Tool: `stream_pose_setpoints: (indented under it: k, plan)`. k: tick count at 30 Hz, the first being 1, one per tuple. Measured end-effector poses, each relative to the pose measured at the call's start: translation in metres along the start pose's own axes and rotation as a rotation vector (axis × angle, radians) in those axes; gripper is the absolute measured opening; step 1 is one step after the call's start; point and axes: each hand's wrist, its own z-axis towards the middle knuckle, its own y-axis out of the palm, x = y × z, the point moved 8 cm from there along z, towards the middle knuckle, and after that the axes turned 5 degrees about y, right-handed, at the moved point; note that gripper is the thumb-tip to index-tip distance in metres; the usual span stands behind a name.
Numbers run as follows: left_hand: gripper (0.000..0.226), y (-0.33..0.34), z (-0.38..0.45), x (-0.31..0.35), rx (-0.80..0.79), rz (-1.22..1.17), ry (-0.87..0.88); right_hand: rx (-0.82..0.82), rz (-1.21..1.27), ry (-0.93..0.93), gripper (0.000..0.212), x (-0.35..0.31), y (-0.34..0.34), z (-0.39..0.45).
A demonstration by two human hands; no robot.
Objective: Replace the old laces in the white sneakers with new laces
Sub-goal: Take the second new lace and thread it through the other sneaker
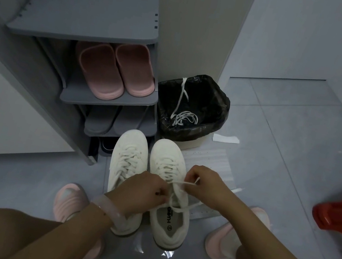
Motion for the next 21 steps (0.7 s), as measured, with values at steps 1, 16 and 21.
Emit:
stream_pose_setpoints:
  k: [1, 16, 21]
  plan:
    - [0.021, 0.000, 0.000, 0.000, 0.005, 0.008, -0.002, 0.040, 0.013, 0.006, 0.016, -0.001, -0.004, -0.001]
    - [0.022, 0.004, 0.003, 0.006, 0.033, -0.106, -0.033, -0.208, 1.103, 0.432, 0.026, 0.021, 0.026, -0.007]
    - [0.023, 0.002, 0.005, 0.007, -0.001, -0.176, -0.024, -0.188, 1.152, 0.322, 0.014, 0.017, 0.018, -0.006]
